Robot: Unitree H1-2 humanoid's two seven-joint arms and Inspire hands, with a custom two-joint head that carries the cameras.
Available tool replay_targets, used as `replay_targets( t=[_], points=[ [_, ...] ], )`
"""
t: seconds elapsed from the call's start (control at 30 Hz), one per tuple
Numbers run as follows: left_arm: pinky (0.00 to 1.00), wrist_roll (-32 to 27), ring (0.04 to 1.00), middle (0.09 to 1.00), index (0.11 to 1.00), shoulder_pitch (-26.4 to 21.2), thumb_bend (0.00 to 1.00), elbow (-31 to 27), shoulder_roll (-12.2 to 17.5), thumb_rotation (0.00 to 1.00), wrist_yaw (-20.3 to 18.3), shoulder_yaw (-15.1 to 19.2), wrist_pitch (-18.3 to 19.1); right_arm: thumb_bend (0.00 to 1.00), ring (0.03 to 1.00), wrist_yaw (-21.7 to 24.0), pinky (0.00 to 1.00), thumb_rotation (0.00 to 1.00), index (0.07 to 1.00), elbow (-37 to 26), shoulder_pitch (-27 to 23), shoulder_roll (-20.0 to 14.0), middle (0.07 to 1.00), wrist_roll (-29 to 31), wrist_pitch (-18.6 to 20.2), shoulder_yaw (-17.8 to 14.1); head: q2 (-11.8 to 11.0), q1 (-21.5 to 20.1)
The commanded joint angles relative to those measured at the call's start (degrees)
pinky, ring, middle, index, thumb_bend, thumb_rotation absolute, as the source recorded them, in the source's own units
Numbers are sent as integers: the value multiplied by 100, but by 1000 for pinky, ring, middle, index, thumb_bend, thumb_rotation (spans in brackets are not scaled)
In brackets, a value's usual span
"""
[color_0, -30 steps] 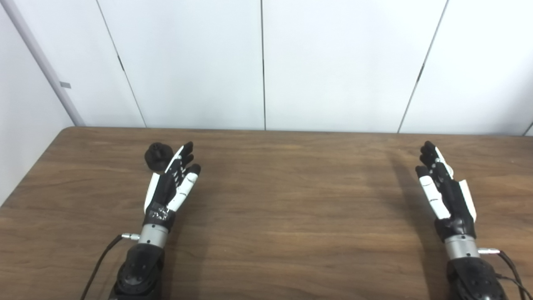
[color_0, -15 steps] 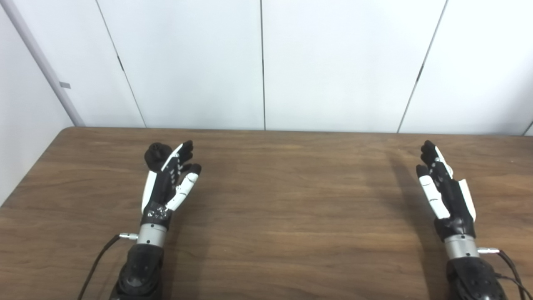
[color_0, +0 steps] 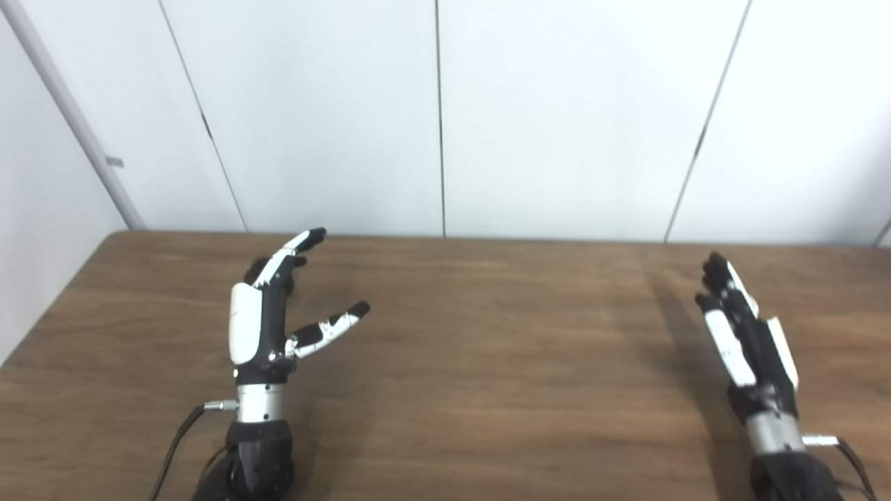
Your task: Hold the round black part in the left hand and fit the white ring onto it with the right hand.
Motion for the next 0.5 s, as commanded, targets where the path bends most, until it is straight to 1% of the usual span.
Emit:
replay_targets(
  t=[0.0,0.03,0.07,0.13,0.2,0.23,0.3,0.37,0.47],
  points=[
    [815,316,870,888,876,298,851,518,2,159,526,-101,-120,347,974,41,915,789,960,509,411,72,966,14,-115,38,-20,56],
    [844,352,891,908,899,255,852,621,14,167,635,-104,-120,344,977,54,913,793,964,498,415,70,971,30,-108,41,-21,71],
    [854,354,902,919,909,226,854,694,16,172,643,-54,-118,342,978,64,915,791,967,472,421,78,972,56,-94,39,-38,66],
    [897,276,938,951,937,163,847,814,40,163,552,96,-107,320,981,122,933,750,964,444,428,116,971,195,-62,8,-42,69],
    [930,153,962,968,954,82,844,956,86,142,457,244,-106,318,981,123,940,737,962,451,429,128,969,210,-72,7,-57,80],
    [937,43,972,979,965,37,842,1031,125,141,389,328,-108,320,978,140,934,739,960,455,429,127,968,227,-81,15,-54,106],
    [931,-168,971,989,984,-47,837,1161,206,177,247,479,-114,326,990,160,949,744,970,465,431,117,977,223,-129,35,-46,142],
    [939,-374,980,998,997,-126,844,1266,267,204,24,660,-90,325,990,157,941,757,971,472,435,108,977,187,-184,51,-42,171],
    [939,-601,981,998,1000,-249,878,1426,346,238,-297,882,-5,309,981,115,923,764,967,421,454,113,972,110,-151,65,-46,237]
  ],
)
